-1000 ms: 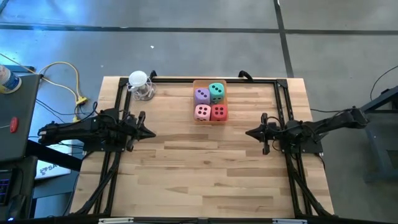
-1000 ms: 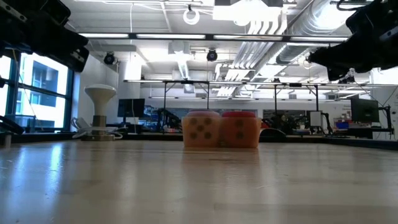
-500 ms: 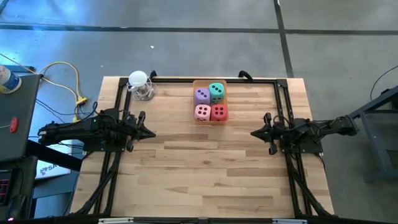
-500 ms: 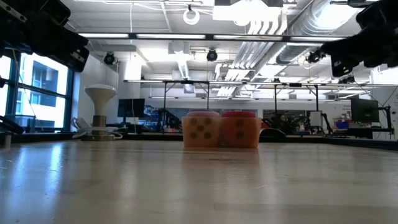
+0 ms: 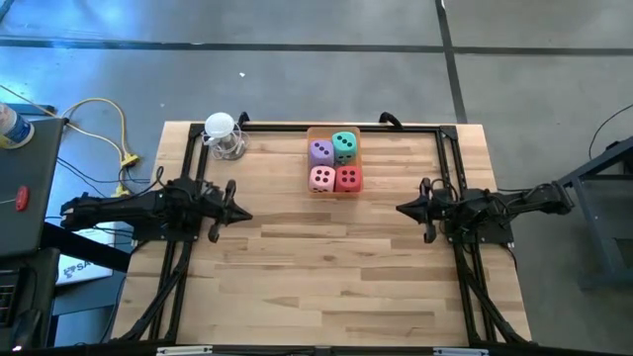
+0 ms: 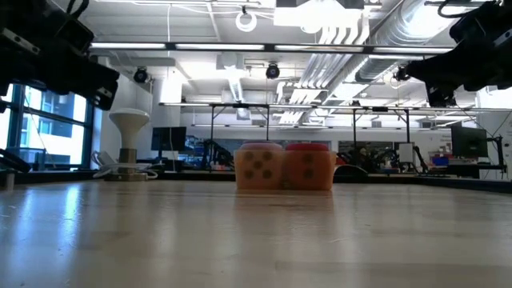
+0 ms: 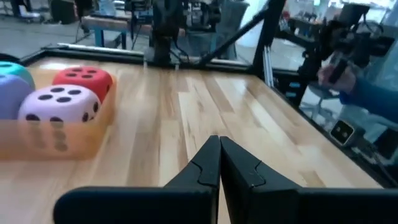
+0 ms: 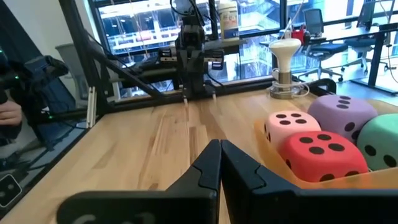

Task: Pick & Place Dice
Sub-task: Return to Home Position

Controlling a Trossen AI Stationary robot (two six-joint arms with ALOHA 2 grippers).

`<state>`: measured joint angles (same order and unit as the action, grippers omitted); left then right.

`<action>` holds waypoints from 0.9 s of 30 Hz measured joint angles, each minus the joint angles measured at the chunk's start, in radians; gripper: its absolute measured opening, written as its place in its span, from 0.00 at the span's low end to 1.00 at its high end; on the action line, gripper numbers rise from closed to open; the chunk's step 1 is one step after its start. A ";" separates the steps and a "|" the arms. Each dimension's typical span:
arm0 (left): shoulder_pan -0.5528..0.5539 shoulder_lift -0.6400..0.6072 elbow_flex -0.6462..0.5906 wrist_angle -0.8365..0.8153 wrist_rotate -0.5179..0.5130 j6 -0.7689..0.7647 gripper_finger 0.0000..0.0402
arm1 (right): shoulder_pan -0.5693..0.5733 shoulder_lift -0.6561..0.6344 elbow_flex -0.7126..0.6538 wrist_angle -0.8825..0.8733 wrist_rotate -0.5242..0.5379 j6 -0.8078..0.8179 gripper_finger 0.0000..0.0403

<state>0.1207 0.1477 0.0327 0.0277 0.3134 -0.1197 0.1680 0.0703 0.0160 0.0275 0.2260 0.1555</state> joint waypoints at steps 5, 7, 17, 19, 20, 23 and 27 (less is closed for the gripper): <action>0.000 0.016 -0.020 0.022 0.009 0.027 0.00 | 0.000 0.000 0.000 0.000 0.000 -0.002 0.00; 0.000 0.020 -0.021 0.024 0.018 0.053 0.00 | 0.000 0.000 0.000 0.001 0.000 -0.002 0.00; 0.000 0.022 -0.023 0.033 0.060 0.120 0.00 | 0.000 0.000 0.000 0.006 0.000 -0.002 0.00; 0.000 0.022 -0.024 0.033 0.058 0.120 0.00 | 0.000 0.000 0.000 0.006 0.000 -0.002 0.00; 0.000 0.022 -0.024 0.033 0.058 0.120 0.00 | 0.000 0.000 0.000 0.006 0.000 -0.002 0.00; 0.000 0.022 -0.024 0.033 0.033 0.154 0.00 | 0.000 0.000 0.000 0.006 0.000 -0.002 0.00; 0.000 0.022 -0.025 0.033 -0.003 0.187 0.00 | 0.000 0.000 0.000 0.006 0.000 -0.002 0.00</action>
<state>0.1211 0.1692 0.0082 0.0608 0.3099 0.0673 0.1680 0.0708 0.0158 0.0338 0.2260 0.1535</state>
